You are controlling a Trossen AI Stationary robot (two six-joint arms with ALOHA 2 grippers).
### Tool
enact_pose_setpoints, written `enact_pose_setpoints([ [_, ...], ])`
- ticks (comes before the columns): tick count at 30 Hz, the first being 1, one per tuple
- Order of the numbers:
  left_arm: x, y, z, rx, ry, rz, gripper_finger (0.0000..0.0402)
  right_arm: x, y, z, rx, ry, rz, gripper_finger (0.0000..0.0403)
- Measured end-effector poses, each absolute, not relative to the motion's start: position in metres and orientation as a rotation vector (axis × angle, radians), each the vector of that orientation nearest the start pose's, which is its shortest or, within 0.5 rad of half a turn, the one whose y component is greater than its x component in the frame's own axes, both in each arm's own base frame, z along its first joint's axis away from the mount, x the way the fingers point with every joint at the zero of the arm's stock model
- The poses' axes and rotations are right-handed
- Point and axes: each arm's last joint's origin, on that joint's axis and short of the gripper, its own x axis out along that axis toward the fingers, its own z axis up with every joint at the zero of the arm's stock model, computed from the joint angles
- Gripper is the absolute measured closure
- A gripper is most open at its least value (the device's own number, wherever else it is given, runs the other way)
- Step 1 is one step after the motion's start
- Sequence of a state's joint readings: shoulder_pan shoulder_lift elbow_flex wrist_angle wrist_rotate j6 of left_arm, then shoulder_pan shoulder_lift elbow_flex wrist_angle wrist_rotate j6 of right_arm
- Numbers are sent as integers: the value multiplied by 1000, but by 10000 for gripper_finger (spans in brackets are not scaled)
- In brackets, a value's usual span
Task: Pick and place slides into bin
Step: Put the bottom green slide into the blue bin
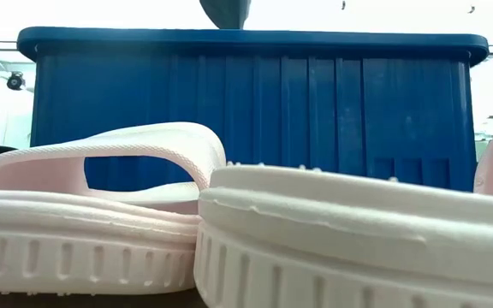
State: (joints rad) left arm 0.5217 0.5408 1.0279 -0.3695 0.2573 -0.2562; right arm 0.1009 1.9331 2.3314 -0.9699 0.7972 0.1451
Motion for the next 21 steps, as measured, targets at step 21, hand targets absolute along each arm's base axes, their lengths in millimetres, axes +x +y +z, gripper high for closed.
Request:
enact_pose_setpoints([
  [21, 72, 31, 418, -353, -177, 193, 208, 397, -12, 434, -182, 620, -578, 394],
])
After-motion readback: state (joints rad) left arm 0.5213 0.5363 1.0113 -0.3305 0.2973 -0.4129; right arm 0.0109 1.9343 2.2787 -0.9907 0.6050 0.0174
